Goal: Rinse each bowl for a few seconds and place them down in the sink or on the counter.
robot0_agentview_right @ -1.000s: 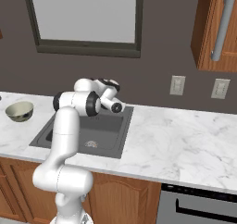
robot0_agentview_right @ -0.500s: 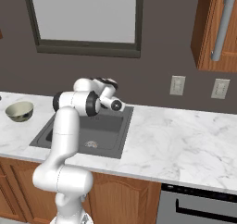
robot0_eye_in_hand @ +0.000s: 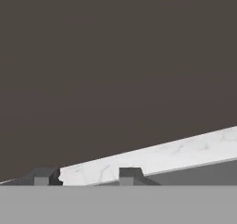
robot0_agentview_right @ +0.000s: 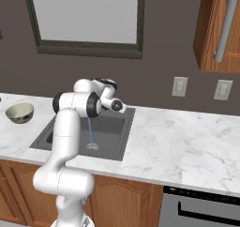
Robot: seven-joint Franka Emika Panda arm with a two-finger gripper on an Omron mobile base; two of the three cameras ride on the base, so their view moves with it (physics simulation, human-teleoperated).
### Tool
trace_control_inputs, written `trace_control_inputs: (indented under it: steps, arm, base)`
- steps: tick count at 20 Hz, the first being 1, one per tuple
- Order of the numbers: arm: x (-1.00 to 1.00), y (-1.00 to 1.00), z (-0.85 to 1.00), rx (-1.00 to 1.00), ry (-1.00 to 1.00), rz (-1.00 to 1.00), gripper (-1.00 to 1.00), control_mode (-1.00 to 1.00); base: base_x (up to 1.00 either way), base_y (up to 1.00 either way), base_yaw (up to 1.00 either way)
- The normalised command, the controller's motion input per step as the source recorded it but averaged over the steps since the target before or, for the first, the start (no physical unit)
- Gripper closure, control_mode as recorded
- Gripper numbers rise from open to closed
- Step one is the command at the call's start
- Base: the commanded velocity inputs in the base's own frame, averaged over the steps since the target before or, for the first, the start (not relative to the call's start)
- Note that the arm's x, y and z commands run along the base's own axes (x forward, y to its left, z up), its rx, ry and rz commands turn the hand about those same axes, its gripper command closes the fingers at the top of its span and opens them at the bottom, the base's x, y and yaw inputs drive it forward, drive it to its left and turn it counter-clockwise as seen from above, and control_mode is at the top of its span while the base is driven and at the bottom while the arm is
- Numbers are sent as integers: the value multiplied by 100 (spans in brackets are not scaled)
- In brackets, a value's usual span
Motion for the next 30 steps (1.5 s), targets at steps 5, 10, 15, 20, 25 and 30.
trace_control_inputs:
  steps: [5, 10, 15, 20, 25, 30]
  arm:
    - [-51, -46, -78, -3, -1, 0, 100, -100]
    - [-39, -64, -72, -1, 0, 0, 100, -100]
    - [0, -76, 20, 11, 1, 0, 100, -100]
    - [-2, -57, 53, 16, 3, 0, 100, -100]
    - [-23, -47, 55, 16, 2, 0, 100, -100]
    - [-26, -59, 52, 14, 5, 0, 100, -100]
  base:
    - [0, 0, 0]
    - [0, 0, 0]
    - [0, 0, 0]
    - [0, 0, 0]
    - [0, 0, 0]
    - [0, 0, 0]
